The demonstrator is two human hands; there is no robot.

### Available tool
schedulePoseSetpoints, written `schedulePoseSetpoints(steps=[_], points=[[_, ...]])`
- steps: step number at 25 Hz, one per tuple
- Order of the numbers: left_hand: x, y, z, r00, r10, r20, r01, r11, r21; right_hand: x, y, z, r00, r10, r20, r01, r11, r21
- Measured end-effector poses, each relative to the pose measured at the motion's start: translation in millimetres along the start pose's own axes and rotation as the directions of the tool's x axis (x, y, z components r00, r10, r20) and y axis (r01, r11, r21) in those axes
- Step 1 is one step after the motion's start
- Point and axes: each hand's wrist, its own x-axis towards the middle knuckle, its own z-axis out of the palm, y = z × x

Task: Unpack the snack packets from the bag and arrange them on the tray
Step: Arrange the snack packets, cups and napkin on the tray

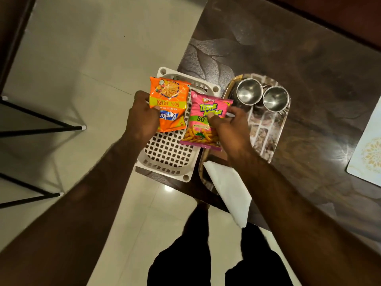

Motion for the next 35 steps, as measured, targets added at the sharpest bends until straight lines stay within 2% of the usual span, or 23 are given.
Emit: schedulePoseSetpoints(steps=[2,3,5,7,9,11,13,15,18,20,22,24,26,29,31,33,35], points=[[5.4,4.1,-4.3,1.0,0.003,0.013,-0.004,0.999,0.055,5.1,-7.2,13.1,1.0,-0.016,-0.01,0.016,0.999,-0.032],[5.7,5.4,-5.6,0.999,0.034,-0.008,-0.033,0.988,0.15,6.9,-8.5,15.5,1.0,-0.026,-0.011,0.025,0.998,-0.057],[-0.6,5.3,-10.4,0.979,0.156,-0.132,-0.092,0.912,0.4,7.5,-5.9,10.4,0.997,-0.065,-0.038,0.06,0.992,-0.113],[-15.1,5.9,-15.1,0.933,0.297,-0.203,-0.178,0.872,0.455,6.2,3.4,-7.2,0.992,-0.102,-0.075,0.085,0.975,-0.204],[-35.3,5.9,-8.5,0.939,0.34,-0.045,-0.3,0.878,0.373,4.1,15.6,-31.3,0.997,-0.077,-0.016,0.067,0.933,-0.354],[-60.9,3.2,9.9,0.928,0.313,0.203,-0.37,0.835,0.407,0.6,29.5,-53.5,0.994,-0.001,0.109,0.058,0.857,-0.512],[-86.1,-0.2,32.7,0.87,0.271,0.412,-0.46,0.745,0.484,-2.1,43.9,-70.9,0.98,0.046,0.196,0.097,0.745,-0.66],[-107.4,-7.0,55.1,0.783,0.233,0.576,-0.56,0.666,0.492,-3.7,54.6,-83.3,0.957,0.079,0.28,0.174,0.618,-0.767],[-124.6,-16.8,80.4,0.699,0.209,0.683,-0.654,0.572,0.494,-5.1,62.8,-92.8,0.904,0.132,0.407,0.302,0.475,-0.826],[-126.8,-18.4,89.2,0.707,0.219,0.672,-0.662,0.538,0.521,-5.5,66.8,-92.1,0.876,0.116,0.467,0.39,0.397,-0.831],[-124.5,-18.2,92.0,0.741,0.205,0.639,-0.614,0.594,0.521,-7.6,69.0,-86.8,0.876,0.117,0.467,0.397,0.374,-0.838],[-119.8,-17.3,90.8,0.774,0.131,0.62,-0.508,0.712,0.485,-7.2,70.1,-84.1,0.883,0.129,0.452,0.372,0.395,-0.84],[-116.4,-16.6,89.1,0.8,0.058,0.597,-0.388,0.809,0.441,-5.8,67.9,-84.5,0.896,0.142,0.42,0.317,0.457,-0.831],[-114.5,-11.8,86.5,0.837,0.009,0.547,-0.223,0.919,0.326,-3.5,56.9,-89.1,0.9,0.224,0.374,0.125,0.69,-0.713],[-114.3,-8.8,80.9,0.844,-0.018,0.537,-0.149,0.952,0.267,-4.5,48.3,-91.6,0.882,0.289,0.372,-0.065,0.857,-0.51],[-112.6,-6.8,70.4,0.79,-0.092,0.606,-0.017,0.985,0.171,-5.3,41.3,-89.1,0.855,0.318,0.41,-0.229,0.94,-0.252],[-106.5,-6.0,55.4,0.693,-0.152,0.705,0.159,0.986,0.056,-6.0,35.4,-80.7,0.826,0.297,0.48,-0.29,0.953,-0.09]])
